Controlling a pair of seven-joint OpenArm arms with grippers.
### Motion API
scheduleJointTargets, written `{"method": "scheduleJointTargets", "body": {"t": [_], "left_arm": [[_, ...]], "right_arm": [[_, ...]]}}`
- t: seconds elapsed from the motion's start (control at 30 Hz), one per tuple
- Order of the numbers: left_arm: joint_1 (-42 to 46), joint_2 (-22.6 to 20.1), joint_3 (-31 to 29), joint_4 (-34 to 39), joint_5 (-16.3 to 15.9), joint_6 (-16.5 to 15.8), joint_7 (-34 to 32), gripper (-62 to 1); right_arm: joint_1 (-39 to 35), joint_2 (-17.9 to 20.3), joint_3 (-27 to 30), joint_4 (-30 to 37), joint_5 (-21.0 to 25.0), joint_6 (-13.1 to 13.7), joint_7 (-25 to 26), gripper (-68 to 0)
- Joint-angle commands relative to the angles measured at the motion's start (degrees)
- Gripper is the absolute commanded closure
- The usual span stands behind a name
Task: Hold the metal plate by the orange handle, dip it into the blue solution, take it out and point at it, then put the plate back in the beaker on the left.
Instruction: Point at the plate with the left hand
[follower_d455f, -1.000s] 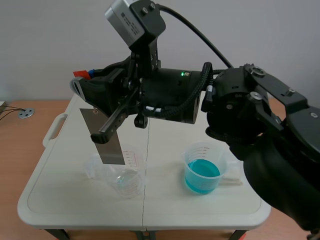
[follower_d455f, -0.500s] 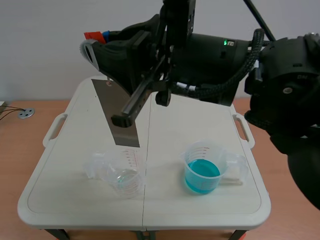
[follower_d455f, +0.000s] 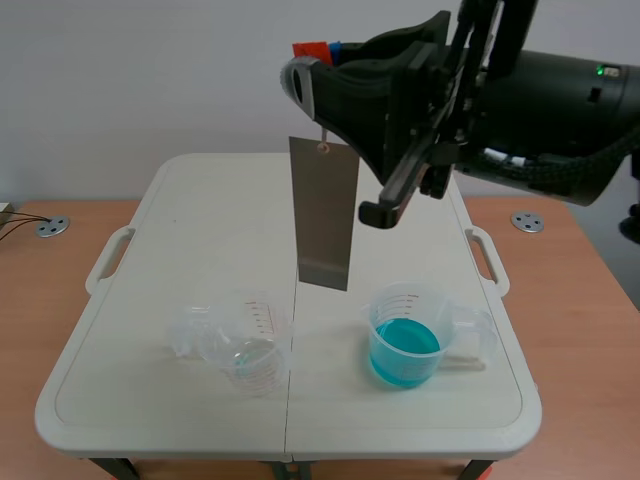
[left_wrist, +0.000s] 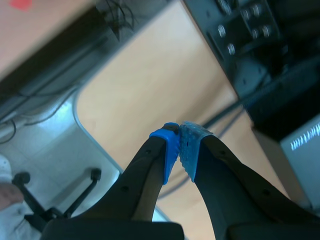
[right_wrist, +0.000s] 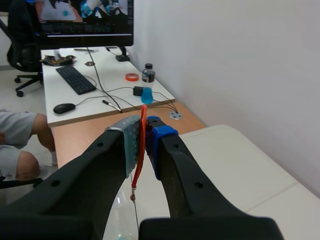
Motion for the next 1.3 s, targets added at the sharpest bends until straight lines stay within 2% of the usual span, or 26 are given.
{"method": "scheduleJointTargets", "body": {"t": [0.0, 0.1, 0.3, 0.43, 0.57, 0.77, 0.87, 1.1, 1.27], "left_arm": [[-1.3, 0.2, -2.6, 2.1, -1.2, 0.2, -0.4, -3.0], [-2.3, 0.0, -7.1, 5.5, -2.4, 0.3, -0.2, -3.0], [-2.6, -0.1, -16.1, 15.7, -2.6, 0.4, -0.6, -2.9], [-2.8, -0.1, -17.6, 23.3, -2.6, 0.2, -0.9, -3.0], [-5.9, -0.1, -17.0, 28.3, -2.6, -2.8, -0.9, -3.0], [-15.6, -0.1, -9.9, 29.7, -2.6, -8.1, -0.1, -3.0], [-20.9, 0.0, -4.5, 29.6, -2.6, -9.4, 1.2, -3.0], [-32.3, 0.8, 8.1, 27.1, -2.2, -10.3, 1.5, -3.0], [-39.7, 4.2, 14.5, 22.5, -1.9, -10.5, 4.6, -3.0]], "right_arm": [[0.0, 1.3, 1.5, 0.8, 2.1, 0.7, 1.5, -1.1], [-1.1, 3.2, 4.6, 0.8, 3.6, 0.7, 2.3, -1.1], [-3.8, 6.1, 10.3, 0.8, 5.6, 0.7, 3.4, -1.1], [-5.6, 6.2, 13.9, 0.8, 5.6, 0.7, 3.7, -1.1], [-6.9, 6.2, 16.2, 0.8, 5.7, 0.7, 3.6, -1.1], [-7.6, 6.2, 17.0, 0.8, 5.7, 0.7, 3.6, -1.1], [-7.6, 6.2, 17.0, 0.8, 5.7, 0.7, 3.6, -1.1], [-7.6, 6.1, 17.0, 0.8, 5.7, 0.7, 3.6, -1.1], [-7.6, 6.1, 17.0, 0.8, 5.7, 0.7, 3.6, -1.1]]}}
